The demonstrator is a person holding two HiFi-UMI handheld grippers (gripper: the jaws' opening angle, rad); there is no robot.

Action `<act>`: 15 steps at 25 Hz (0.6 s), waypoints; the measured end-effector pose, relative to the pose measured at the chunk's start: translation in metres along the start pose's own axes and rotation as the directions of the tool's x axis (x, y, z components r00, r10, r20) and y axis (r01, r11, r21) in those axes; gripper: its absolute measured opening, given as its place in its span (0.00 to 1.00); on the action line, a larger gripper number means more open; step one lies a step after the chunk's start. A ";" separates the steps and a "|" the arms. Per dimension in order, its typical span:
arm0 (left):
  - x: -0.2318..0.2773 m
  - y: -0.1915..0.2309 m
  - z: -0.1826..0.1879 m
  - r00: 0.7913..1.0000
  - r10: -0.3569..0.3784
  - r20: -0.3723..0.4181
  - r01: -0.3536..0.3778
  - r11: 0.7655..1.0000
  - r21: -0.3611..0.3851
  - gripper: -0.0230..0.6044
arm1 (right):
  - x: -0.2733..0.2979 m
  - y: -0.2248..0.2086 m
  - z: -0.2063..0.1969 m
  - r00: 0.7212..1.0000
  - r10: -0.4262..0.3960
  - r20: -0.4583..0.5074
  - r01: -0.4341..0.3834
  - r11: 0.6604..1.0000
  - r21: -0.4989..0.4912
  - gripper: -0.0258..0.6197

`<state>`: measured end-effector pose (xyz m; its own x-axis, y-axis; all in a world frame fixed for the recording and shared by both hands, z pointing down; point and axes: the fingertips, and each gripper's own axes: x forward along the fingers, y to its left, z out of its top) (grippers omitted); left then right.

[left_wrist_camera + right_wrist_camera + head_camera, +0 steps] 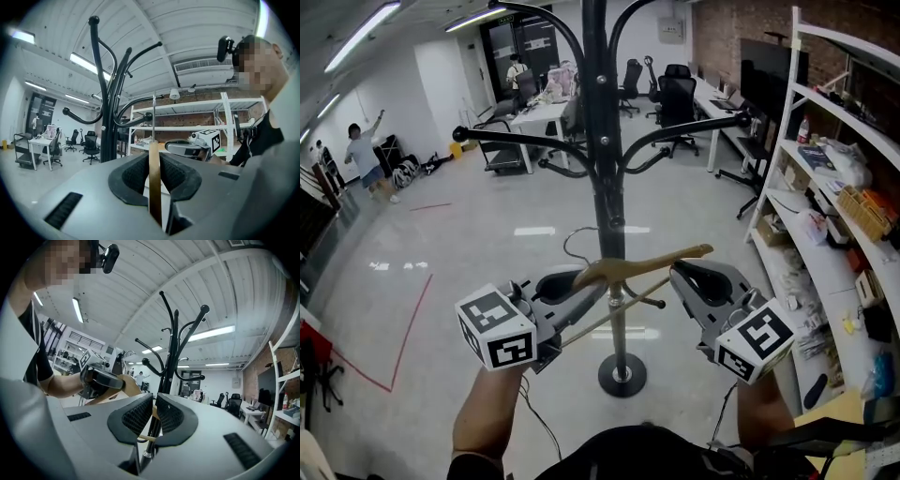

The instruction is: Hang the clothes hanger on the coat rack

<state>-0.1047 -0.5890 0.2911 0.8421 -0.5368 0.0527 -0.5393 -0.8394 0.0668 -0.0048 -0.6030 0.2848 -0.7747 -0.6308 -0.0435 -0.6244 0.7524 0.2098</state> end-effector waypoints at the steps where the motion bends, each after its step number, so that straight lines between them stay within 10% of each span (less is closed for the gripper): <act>1: 0.002 0.008 0.002 1.000 0.009 -0.005 -0.009 1.000 -0.002 0.12 | 0.002 -0.004 0.000 1.000 -0.001 0.002 0.001 1.000 0.005 0.06; 15: 0.052 0.065 -0.015 0.993 -0.043 -0.108 0.046 0.999 0.029 0.12 | 0.035 -0.032 -0.026 0.999 -0.006 -0.039 0.008 0.999 0.041 0.06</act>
<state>-0.0961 -0.6698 0.3130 0.8585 -0.4879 0.1576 -0.4993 -0.8655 0.0402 -0.0089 -0.6545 0.3023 -0.7664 -0.6423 -0.0067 -0.6339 0.7546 0.1696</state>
